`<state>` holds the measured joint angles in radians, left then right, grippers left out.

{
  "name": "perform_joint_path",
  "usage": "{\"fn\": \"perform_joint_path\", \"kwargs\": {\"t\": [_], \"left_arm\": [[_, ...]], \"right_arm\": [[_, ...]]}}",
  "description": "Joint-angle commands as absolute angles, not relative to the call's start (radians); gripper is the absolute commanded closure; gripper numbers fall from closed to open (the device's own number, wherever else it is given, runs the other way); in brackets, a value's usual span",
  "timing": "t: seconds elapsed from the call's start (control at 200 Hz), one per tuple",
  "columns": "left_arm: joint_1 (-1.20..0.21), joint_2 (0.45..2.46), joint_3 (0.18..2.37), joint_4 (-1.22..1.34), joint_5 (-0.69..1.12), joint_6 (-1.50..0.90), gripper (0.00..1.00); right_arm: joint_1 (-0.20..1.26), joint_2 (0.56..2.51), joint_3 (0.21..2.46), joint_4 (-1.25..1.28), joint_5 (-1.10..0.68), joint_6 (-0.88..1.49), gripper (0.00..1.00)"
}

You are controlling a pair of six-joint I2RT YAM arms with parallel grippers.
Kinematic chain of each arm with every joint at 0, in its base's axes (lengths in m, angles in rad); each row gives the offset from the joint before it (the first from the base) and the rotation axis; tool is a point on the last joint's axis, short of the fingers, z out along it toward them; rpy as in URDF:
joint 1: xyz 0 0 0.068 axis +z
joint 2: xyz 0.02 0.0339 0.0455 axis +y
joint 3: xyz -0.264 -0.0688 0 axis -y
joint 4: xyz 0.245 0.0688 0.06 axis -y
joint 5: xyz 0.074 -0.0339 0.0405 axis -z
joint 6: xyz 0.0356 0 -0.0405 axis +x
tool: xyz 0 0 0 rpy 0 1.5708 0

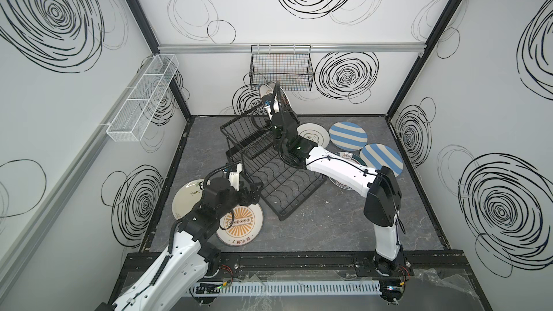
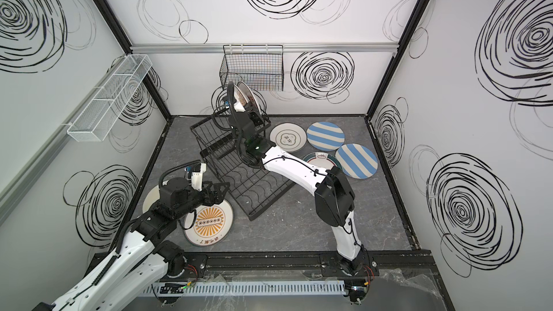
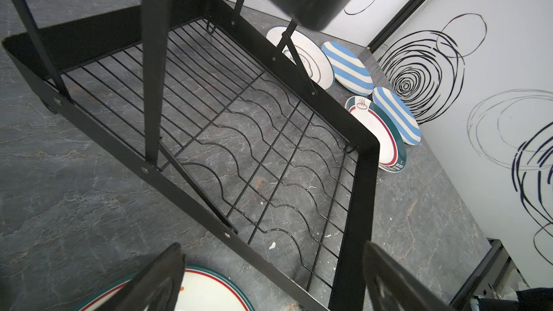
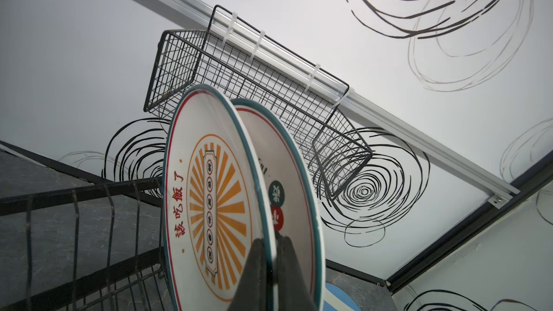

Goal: Load plates into a dish rack
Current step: Place the plate on the dish rack.

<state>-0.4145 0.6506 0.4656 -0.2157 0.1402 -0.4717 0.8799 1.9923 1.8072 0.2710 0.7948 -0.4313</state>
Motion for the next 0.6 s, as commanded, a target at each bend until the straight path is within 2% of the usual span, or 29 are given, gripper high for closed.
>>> {"fn": "perform_joint_path", "kwargs": {"t": [0.0,0.205,0.325,0.54,0.595], "left_arm": [[-0.423,0.644,0.461,-0.201,0.127,-0.472,0.04],[-0.426,0.639,0.462,-0.203,0.121,-0.473,0.04],[-0.426,0.640,0.462,-0.202,0.120,-0.471,0.04],[-0.428,0.641,0.463,-0.201,0.120,-0.472,0.04],[-0.428,0.642,0.464,-0.200,0.121,-0.471,0.04]], "right_arm": [[0.871,1.998,1.851,0.237,0.810,-0.424,1.00],[0.870,1.997,1.866,0.205,0.809,-0.419,0.88],[0.873,1.986,1.887,0.171,0.802,-0.410,0.74],[0.880,1.929,1.899,0.093,0.786,-0.362,0.40],[0.882,1.910,1.901,0.071,0.778,-0.343,0.33]]}}
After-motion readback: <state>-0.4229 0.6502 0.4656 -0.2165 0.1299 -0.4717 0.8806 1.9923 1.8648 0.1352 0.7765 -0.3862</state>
